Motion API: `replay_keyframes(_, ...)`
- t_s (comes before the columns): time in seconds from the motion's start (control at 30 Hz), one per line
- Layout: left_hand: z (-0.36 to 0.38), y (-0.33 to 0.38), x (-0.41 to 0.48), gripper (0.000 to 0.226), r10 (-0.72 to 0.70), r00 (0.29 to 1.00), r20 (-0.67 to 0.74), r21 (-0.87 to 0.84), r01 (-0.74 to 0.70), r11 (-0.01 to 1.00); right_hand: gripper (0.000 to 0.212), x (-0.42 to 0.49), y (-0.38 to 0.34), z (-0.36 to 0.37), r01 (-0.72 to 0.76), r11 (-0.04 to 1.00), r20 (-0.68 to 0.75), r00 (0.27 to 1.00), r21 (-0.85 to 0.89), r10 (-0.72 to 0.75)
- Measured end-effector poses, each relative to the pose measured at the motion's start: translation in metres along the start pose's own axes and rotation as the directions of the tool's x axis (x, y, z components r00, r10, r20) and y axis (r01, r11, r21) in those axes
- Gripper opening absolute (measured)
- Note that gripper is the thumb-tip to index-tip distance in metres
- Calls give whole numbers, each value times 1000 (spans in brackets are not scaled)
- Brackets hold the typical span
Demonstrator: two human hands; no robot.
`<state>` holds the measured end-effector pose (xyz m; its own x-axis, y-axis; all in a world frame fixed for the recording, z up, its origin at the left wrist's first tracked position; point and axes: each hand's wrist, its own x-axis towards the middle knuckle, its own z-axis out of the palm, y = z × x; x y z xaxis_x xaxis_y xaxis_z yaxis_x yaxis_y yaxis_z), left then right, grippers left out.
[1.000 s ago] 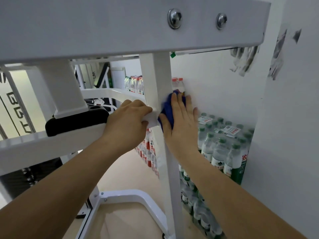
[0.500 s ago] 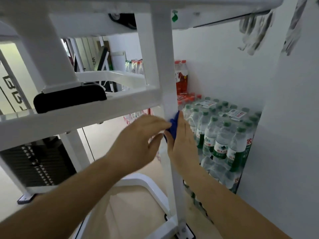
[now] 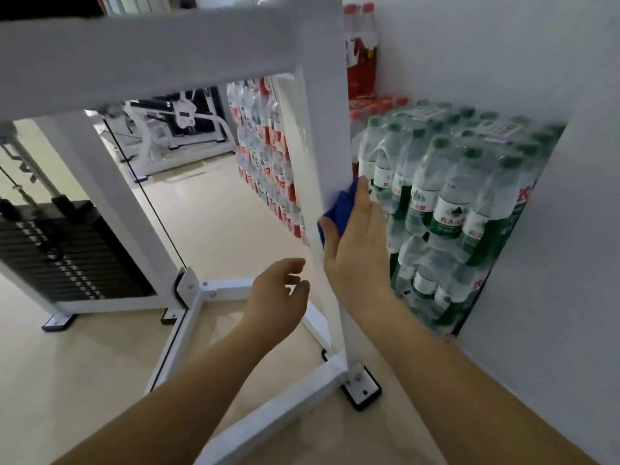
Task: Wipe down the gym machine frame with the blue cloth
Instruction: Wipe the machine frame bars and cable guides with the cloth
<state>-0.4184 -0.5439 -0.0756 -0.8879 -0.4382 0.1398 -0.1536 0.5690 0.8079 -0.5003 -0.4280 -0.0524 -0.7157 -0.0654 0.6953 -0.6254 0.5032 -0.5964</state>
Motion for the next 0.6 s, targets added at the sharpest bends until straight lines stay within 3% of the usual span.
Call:
replay_keyframes(0.2,50,-63,-14,41,-124,991,44,-27,125,992,77,-94,81,43,-138,989,110,983,-57,144)
replay_keyframes(0.33,77,-101,-22,39,-183,982,52,-67,186,980,77,-117,104,52,-247,969,184,953,13,240)
replay_keyframes(0.47,99,-127,-22,36,-188,979,81,-96,195,976,72,-95,84,53,-200,965,45,980,171,195)
replay_keyframes(0.53,107,-138,-20,36,-193,976,101,-95,203,975,72,-102,87,62,-162,973,-13,986,166,166)
replay_keyframes(0.6,113,-149,-18,38,-196,974,116,-73,206,976,73,-129,104,76,-215,968,8,976,131,215)
